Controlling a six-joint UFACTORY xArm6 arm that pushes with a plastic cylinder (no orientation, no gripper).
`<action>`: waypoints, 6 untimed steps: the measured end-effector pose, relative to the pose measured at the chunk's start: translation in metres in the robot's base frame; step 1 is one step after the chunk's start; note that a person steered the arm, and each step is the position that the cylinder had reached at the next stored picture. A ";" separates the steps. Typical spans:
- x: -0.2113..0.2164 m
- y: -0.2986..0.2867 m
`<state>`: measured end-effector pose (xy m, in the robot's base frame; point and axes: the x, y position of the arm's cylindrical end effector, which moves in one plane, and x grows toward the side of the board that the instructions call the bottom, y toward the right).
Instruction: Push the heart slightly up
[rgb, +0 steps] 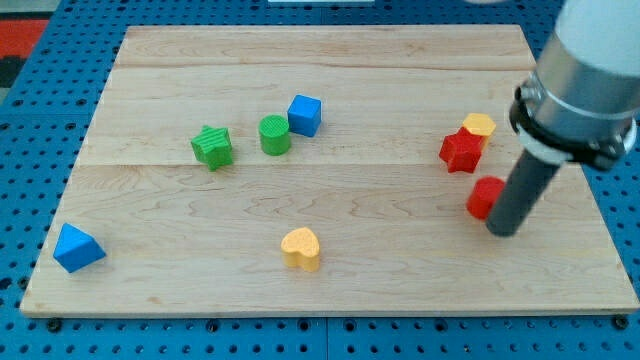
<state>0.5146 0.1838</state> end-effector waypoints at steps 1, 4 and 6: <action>-0.008 0.013; 0.103 -0.081; 0.073 -0.149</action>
<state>0.5874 0.0350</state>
